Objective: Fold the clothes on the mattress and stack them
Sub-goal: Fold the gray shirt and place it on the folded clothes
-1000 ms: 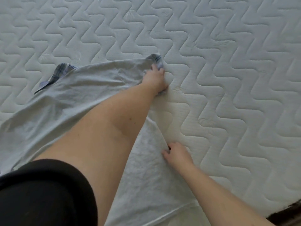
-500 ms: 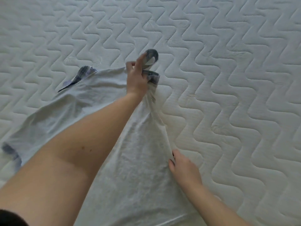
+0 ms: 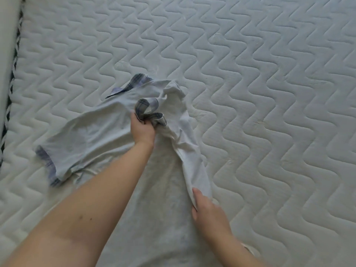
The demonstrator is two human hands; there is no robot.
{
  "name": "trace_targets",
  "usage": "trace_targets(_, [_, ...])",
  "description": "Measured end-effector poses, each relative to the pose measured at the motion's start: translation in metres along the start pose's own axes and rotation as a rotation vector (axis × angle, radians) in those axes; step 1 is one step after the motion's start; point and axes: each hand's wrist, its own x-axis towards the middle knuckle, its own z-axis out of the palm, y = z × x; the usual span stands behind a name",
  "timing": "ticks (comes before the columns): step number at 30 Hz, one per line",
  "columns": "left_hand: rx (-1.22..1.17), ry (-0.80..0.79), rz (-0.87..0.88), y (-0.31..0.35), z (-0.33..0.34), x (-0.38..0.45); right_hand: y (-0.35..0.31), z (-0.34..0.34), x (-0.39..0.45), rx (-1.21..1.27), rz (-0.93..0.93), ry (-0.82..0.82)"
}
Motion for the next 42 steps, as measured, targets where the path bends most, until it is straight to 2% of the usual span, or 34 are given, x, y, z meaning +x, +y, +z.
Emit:
trace_targets(3, [-0.035, -0.062, -0.236, -0.028, -0.018, 0.004, -0.01, 0.013, -0.005, -0.057, -0.032, -0.038])
trace_targets(6, [-0.195, -0.126, -0.452, -0.034, -0.028, 0.007, -0.016, 0.016, -0.009, -0.187, -0.057, 0.029])
trace_targets(8, [-0.24, -0.173, -0.443, -0.031, -0.029, 0.007, -0.018, 0.015, -0.014, -0.251, -0.083, 0.134])
trace_targets(9, [-0.2, -0.205, -0.409, -0.03, -0.028, 0.006, -0.018, 0.016, -0.017, -0.285, -0.075, 0.135])
trace_targets(11, [-0.077, -0.243, -0.344, -0.033, -0.023, 0.005, -0.013, 0.021, -0.022, -0.308, 0.015, 0.036])
trace_targets(13, [0.027, -0.257, -0.334, -0.031, -0.018, 0.009, -0.005, 0.024, -0.025, -0.349, 0.092, 0.006])
trace_targets(17, [-0.084, -0.21, -0.435, -0.018, -0.018, 0.019, 0.001, 0.022, -0.035, -0.402, 0.181, -0.112])
trace_targets(19, [-0.117, -0.202, -0.464, -0.017, -0.02, 0.012, -0.002, 0.025, -0.04, -0.341, 0.189, -0.148])
trace_targets(23, [0.053, -0.22, -0.44, -0.034, -0.027, -0.044, -0.004, 0.036, -0.052, -0.308, 0.129, -0.136])
trace_targets(26, [0.162, -0.402, -0.45, -0.046, -0.026, -0.1, 0.001, 0.043, -0.061, -0.353, 0.053, -0.104])
trace_targets(29, [0.393, -0.622, -0.404, -0.056, -0.024, -0.151, 0.01, 0.05, -0.081, -0.351, -0.083, -0.12])
trace_targets(32, [0.451, -0.736, -0.415, -0.061, -0.028, -0.185, 0.025, 0.059, -0.11, -0.393, -0.186, 0.014])
trace_targets(34, [0.484, -0.79, -0.416, -0.063, -0.031, -0.198, 0.035, 0.065, -0.125, -0.331, -0.137, 0.072])
trace_targets(36, [0.503, -0.819, -0.449, -0.066, -0.037, -0.209, 0.046, 0.067, -0.133, -0.213, 0.015, 0.081])
trace_targets(39, [0.353, -0.852, -0.611, -0.073, -0.052, -0.228, 0.065, 0.068, -0.137, 0.087, 0.234, 0.05])
trace_targets(42, [0.314, -0.934, -0.695, -0.08, -0.067, -0.255, 0.078, 0.063, -0.135, 0.255, 0.274, 0.05])
